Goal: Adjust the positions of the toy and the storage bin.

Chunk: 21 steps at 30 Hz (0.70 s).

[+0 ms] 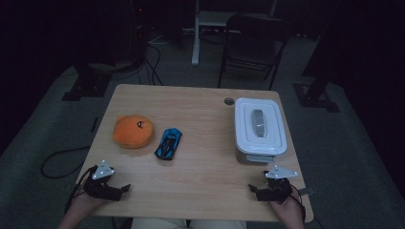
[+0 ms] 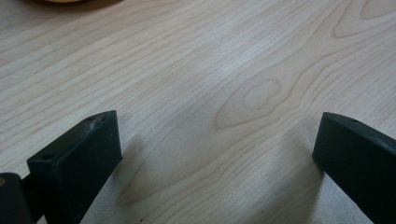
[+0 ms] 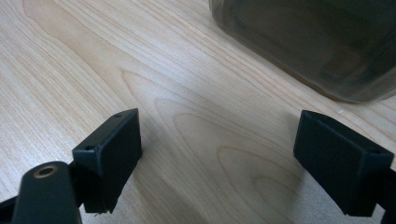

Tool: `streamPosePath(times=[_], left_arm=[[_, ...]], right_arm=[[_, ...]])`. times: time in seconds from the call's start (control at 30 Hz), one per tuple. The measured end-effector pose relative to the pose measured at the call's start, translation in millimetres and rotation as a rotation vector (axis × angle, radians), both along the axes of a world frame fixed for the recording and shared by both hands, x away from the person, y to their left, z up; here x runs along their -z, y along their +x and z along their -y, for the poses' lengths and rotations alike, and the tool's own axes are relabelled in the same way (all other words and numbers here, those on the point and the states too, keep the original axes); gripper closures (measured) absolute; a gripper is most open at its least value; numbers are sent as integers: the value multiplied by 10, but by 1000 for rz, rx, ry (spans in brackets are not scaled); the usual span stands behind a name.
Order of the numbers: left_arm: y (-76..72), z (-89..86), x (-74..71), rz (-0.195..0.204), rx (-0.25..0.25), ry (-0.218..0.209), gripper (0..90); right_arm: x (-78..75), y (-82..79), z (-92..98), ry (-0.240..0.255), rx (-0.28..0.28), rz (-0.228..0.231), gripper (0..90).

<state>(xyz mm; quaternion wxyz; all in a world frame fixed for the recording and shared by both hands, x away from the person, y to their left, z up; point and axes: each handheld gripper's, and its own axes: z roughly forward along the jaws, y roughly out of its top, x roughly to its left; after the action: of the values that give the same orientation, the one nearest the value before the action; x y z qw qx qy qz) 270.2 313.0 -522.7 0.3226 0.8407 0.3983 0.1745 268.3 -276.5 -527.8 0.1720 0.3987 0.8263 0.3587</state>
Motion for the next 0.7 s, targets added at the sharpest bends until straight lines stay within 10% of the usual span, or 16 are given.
streamPosePath(times=[0.7], left_arm=[[182,397,-144,-71,58,8,17]], right_arm=[[0,0,0,0,1,0,146]])
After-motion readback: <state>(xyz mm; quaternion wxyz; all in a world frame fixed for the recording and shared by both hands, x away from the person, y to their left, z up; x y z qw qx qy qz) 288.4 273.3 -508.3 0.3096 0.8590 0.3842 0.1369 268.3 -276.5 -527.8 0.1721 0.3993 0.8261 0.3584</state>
